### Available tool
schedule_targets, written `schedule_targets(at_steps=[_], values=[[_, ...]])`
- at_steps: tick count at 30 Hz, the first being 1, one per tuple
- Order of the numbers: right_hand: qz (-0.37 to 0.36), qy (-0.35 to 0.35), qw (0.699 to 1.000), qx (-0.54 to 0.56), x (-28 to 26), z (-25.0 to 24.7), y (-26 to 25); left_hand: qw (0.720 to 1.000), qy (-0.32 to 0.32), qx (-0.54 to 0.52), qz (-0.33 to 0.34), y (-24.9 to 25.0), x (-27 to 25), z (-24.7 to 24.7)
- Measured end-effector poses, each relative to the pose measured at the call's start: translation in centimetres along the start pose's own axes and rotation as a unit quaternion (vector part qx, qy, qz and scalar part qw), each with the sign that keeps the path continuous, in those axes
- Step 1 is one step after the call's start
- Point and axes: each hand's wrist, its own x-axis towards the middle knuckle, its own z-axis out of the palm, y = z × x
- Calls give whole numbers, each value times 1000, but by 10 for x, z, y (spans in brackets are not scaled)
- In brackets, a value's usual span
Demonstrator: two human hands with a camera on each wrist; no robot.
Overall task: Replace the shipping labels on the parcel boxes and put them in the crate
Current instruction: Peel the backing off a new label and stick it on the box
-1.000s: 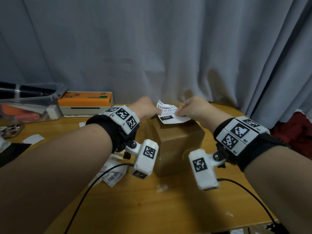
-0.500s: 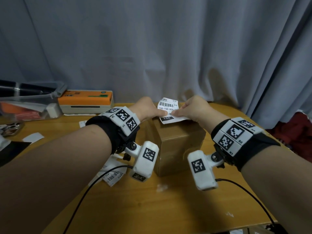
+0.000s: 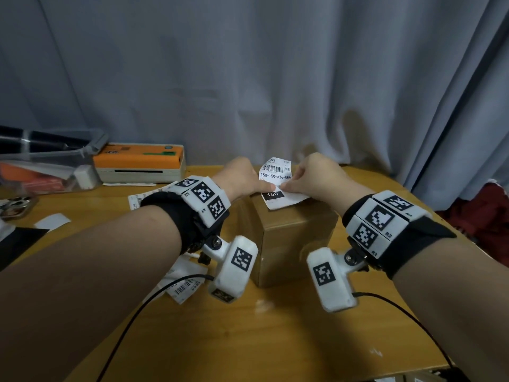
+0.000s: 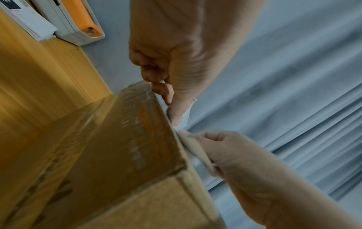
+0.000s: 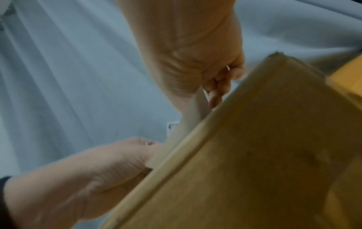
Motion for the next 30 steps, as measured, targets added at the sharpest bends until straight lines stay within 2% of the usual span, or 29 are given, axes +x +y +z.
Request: schedule_targets(at_steps=[2, 3, 5, 7, 10, 13, 18, 22, 24, 26, 27, 28, 29, 30], values=[[-102, -4, 995, 19, -7, -9, 3, 1000, 3, -7, 1, -1, 0, 1], [-141, -45, 986, 75, -12, -14, 4, 1000, 5, -14, 0, -1, -1, 1], [-161, -165, 959, 167, -25, -21, 8, 1000, 9, -21, 1, -1, -2, 2], [-142, -222, 947, 186, -31, -23, 19, 1000, 14, -10, 5, 0, -2, 2], [-123, -200, 961, 145, -29, -32, 38, 1000, 21, -11, 5, 0, -3, 4], [-130, -197, 960, 152, -33, -33, 38, 1000, 24, -17, 6, -1, -4, 5], [-203, -235, 944, 107, -35, -13, 24, 999, 35, -13, 17, -3, -7, 4], [-170, -218, 954, 117, -36, -32, 43, 998, 49, -16, 27, -5, -6, 5], [-175, -234, 951, 105, -39, -33, 47, 992, 95, 30, 73, -5, -8, 6], [-201, -241, 949, 40, -42, -25, 46, 972, 136, 74, 180, -4, -13, 6], [-214, -228, 950, 10, -42, -20, 47, 961, 100, 102, 237, -2, -16, 5], [-222, -210, 952, -11, -43, -15, 48, 950, 28, 133, 281, 0, -20, 7], [-223, -193, 955, -21, -43, -12, 48, 938, -59, 170, 296, 2, -25, 9], [-223, -183, 957, -23, -44, -9, 48, 926, -136, 215, 278, 2, -31, 12]])
